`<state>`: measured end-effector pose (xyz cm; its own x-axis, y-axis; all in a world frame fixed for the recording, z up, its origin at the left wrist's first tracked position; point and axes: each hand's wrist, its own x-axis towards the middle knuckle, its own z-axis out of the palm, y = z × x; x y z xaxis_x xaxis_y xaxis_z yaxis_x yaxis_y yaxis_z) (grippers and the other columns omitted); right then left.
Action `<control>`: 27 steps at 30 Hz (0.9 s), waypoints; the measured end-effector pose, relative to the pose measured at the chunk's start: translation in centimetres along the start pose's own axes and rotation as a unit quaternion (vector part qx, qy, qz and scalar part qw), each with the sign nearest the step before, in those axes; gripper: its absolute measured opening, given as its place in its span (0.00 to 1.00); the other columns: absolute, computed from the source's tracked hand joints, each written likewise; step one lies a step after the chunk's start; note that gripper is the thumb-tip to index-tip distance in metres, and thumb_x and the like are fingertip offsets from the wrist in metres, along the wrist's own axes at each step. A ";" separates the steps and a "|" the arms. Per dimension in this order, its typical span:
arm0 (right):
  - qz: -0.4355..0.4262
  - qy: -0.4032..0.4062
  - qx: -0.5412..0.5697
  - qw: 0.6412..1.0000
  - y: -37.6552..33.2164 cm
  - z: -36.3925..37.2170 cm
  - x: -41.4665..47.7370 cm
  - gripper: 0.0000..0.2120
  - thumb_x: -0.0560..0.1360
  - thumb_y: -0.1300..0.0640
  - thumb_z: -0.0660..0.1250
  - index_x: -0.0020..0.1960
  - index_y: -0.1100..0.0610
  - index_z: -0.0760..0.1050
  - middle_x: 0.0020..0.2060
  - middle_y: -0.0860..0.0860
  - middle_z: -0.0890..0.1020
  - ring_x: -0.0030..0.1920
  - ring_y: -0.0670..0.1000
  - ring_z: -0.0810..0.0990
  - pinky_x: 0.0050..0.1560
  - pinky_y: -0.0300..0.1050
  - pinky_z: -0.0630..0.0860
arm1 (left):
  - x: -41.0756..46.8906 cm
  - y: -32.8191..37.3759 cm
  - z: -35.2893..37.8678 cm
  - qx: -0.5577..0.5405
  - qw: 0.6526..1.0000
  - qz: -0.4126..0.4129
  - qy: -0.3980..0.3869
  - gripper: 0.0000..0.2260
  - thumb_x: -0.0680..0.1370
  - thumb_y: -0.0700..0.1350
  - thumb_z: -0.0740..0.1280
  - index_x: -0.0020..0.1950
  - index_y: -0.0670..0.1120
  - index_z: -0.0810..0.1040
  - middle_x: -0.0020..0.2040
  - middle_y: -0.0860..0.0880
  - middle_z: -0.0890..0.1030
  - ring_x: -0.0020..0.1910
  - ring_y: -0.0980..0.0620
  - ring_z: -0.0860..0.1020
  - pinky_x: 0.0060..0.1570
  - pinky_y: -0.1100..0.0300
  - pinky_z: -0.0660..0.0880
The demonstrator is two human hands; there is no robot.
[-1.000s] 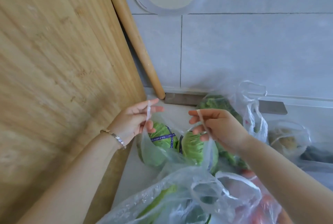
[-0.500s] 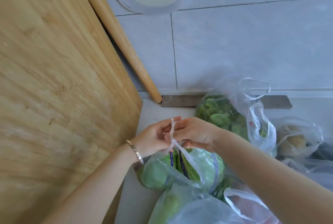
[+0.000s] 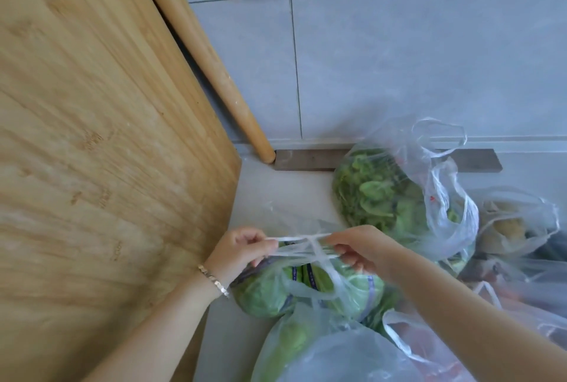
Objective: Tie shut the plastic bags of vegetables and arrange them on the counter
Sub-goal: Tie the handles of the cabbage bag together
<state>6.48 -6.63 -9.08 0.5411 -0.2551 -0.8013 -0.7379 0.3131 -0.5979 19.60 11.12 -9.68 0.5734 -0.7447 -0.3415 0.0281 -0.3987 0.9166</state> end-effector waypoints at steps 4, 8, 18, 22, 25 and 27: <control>0.031 0.022 0.115 0.993 1.5 0.2 1.1 0.13 0.71 0.63 0.66 0.29 0.58 0.68 0.20 0.50 0.69 0.16 0.45 0.68 0.18 0.32 0.58 | -0.7 -0.6 1.0 -0.287 0.954 -0.078 0.031 0.16 0.64 0.42 0.70 0.17 0.45 0.70 0.16 0.52 0.65 0.19 0.54 0.67 0.35 0.60 0.76; -0.026 0.041 0.159 0.986 0.4 0.9 1.3 0.09 0.71 0.65 0.63 0.33 0.58 0.68 0.23 0.50 0.68 0.22 0.48 0.72 0.25 0.38 0.63 | -0.5 2.5 2.6 0.033 0.991 -0.099 -0.078 0.17 0.75 0.49 0.65 0.33 0.39 0.78 0.17 0.53 0.65 0.17 0.56 0.62 0.22 0.66 0.62; -0.115 -0.005 -0.246 0.962 -3.9 0.5 2.9 0.09 0.73 0.55 0.69 0.37 0.57 0.74 0.26 0.50 0.72 0.23 0.46 0.64 0.24 0.34 0.62 | -0.8 1.5 3.1 0.429 0.898 0.100 -0.008 0.18 0.77 0.47 0.58 0.27 0.46 0.66 0.23 0.50 0.64 0.24 0.52 0.62 0.26 0.61 0.59; -0.179 0.064 -0.383 0.904 -3.4 2.6 6.1 0.16 0.71 0.55 0.69 0.29 0.52 0.67 0.28 0.47 0.71 0.32 0.48 0.70 0.31 0.38 0.66 | -2.1 -1.6 3.3 0.516 0.822 0.224 -0.085 0.14 0.69 0.46 0.60 0.24 0.48 0.62 0.19 0.49 0.67 0.18 0.54 0.64 0.19 0.66 0.58; -0.186 0.058 -0.441 0.876 -1.6 3.8 8.6 0.15 0.71 0.54 0.68 0.29 0.52 0.66 0.36 0.49 0.74 0.43 0.53 0.75 0.39 0.41 0.69 | -2.3 -3.8 2.7 0.547 0.779 0.262 -0.156 0.15 0.68 0.44 0.62 0.26 0.49 0.59 0.19 0.50 0.66 0.19 0.53 0.62 0.19 0.65 0.59; -0.188 0.051 -0.435 0.879 -1.1 4.0 9.4 0.14 0.71 0.55 0.68 0.31 0.52 0.67 0.38 0.50 0.75 0.44 0.54 0.77 0.42 0.43 0.71 | -2.3 -4.3 2.5 0.550 0.767 0.290 -0.159 0.16 0.68 0.43 0.63 0.26 0.50 0.58 0.19 0.51 0.64 0.20 0.54 0.59 0.21 0.64 0.59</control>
<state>14.01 -5.76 -16.07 0.8062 -0.2857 -0.5181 -0.5681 -0.6182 -0.5433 16.06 13.20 -13.33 -0.0043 -0.9906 -0.1365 -0.9641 -0.0321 0.2636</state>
